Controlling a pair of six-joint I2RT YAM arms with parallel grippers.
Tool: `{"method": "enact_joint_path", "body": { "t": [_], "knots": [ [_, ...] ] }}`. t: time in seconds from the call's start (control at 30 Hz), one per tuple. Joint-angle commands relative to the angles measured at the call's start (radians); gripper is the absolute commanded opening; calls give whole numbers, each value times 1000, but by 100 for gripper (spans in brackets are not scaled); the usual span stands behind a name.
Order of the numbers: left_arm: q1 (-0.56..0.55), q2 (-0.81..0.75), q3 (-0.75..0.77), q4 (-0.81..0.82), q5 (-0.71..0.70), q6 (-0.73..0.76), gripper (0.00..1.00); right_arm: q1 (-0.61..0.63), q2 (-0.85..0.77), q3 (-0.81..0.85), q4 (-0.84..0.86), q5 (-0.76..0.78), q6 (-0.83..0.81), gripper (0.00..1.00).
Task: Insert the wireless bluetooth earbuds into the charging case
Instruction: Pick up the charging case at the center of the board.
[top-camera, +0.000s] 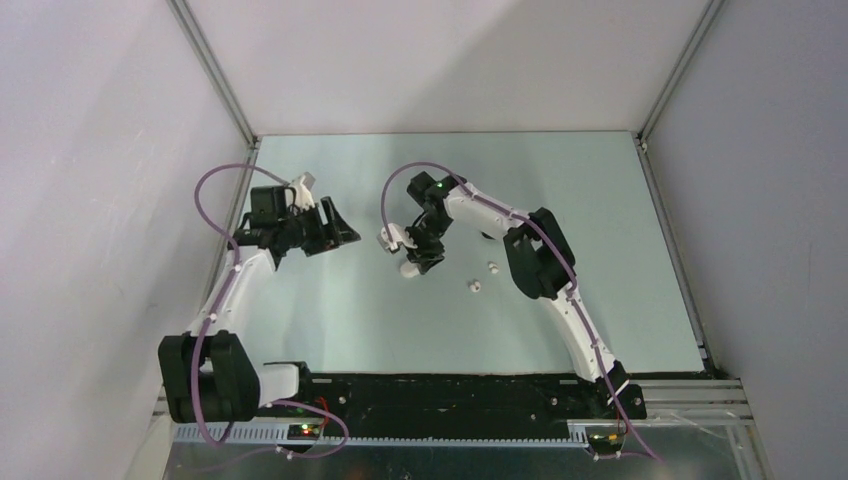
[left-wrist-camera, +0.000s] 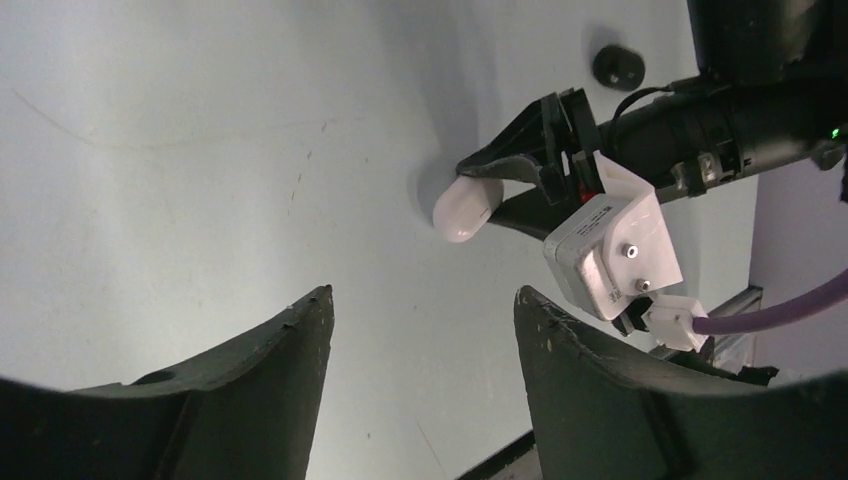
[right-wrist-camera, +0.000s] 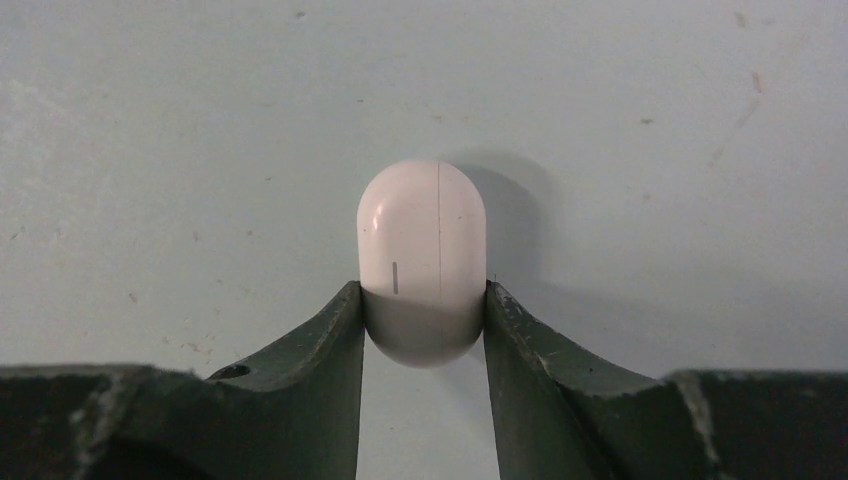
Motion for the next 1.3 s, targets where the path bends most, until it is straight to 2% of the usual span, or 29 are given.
{"method": "enact_joint_path", "body": {
  "t": [0.0,0.1,0.2,0.4,0.5,0.6,0.77,1.03,1.23,1.27],
  "knots": [
    [21,11,-26,199,80,-54,70,-31,-152,-36,199,6,221,18],
    [19,33,-31,415,161,-138,70,-57,-289,-156,401,20,385,15],
    [-11,107,39,542,275,-199,69,-83,-432,-226,477,37,473,13],
    [-109,248,225,573,533,-133,69,-116,-571,-249,534,85,640,13],
    [-148,299,275,575,663,-112,67,-107,-593,-258,553,124,647,13],
    [-162,385,329,575,729,-167,63,-94,-593,-265,574,162,643,13],
    [-168,451,417,576,761,-211,62,-75,-573,-269,605,216,647,13],
    [-172,487,442,576,756,-250,59,-64,-583,-273,632,209,654,13],
    [-179,495,445,576,755,-253,49,-60,-582,-273,638,214,658,13],
    [-180,497,449,576,758,-252,44,-59,-581,-273,639,214,657,13]
  ]
}}
